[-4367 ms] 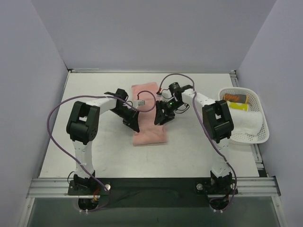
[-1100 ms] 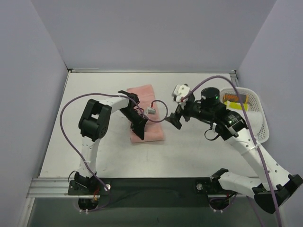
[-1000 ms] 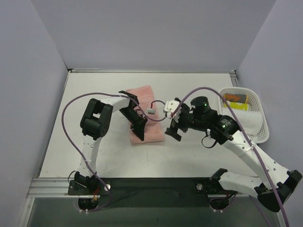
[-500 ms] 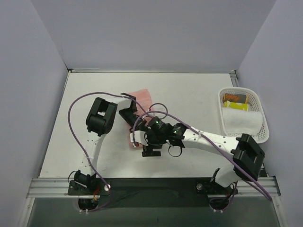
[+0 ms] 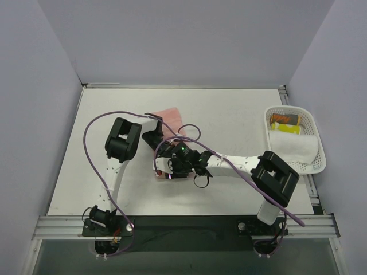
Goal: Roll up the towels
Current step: Roll the towel
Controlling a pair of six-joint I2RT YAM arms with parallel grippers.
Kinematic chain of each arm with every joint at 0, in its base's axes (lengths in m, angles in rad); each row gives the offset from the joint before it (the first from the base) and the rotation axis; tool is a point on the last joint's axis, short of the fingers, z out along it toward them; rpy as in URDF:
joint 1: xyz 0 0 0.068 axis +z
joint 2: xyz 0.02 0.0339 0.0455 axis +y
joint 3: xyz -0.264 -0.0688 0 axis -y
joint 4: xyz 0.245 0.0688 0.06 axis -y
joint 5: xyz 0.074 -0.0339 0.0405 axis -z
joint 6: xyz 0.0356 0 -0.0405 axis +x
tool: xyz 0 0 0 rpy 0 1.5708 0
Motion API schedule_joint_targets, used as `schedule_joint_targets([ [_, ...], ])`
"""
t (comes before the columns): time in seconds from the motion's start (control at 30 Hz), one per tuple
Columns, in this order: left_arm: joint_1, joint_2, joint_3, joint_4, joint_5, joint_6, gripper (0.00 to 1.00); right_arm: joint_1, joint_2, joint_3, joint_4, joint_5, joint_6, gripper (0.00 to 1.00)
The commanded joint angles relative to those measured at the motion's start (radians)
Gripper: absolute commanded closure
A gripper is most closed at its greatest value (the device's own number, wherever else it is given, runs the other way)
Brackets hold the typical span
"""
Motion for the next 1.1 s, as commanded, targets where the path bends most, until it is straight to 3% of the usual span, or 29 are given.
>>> schedule_joint_targets([
  [0.0,0.029,0.063,0.007,0.099,-0.152,0.073,0.94,0.003,0.044,-0.028,-0.005,-0.063,0.014,0.74],
  [0.13,0.059,0.022,-0.011,0.16,-0.115,0.03,0.82,-0.028,0.08,0.051,-0.179,-0.169,0.085,0.99],
  [0.23,0.092,-0.035,-0.022,0.189,-0.059,0.007,0.63,-0.055,0.088,0.098,-0.297,-0.27,0.166,1.0],
  [0.33,0.134,-0.09,-0.008,0.198,-0.035,-0.004,0.56,-0.078,0.097,0.147,-0.382,-0.366,0.247,1.0],
  [0.57,0.288,-0.259,-0.028,0.224,-0.029,-0.011,0.53,-0.143,0.136,0.213,-0.482,-0.505,0.427,1.0],
  [0.8,0.514,-0.547,-0.319,0.515,-0.072,-0.186,0.52,-0.233,0.255,0.271,-0.515,-0.637,0.565,1.0],
  [0.97,0.536,-0.829,-0.548,0.669,-0.201,-0.186,0.52,-0.253,0.35,0.349,-0.564,-0.689,0.563,1.0],
  [1.07,0.487,-0.97,-0.631,0.686,-0.273,-0.124,0.52,-0.278,0.407,0.378,-0.583,-0.707,0.559,1.0],
])
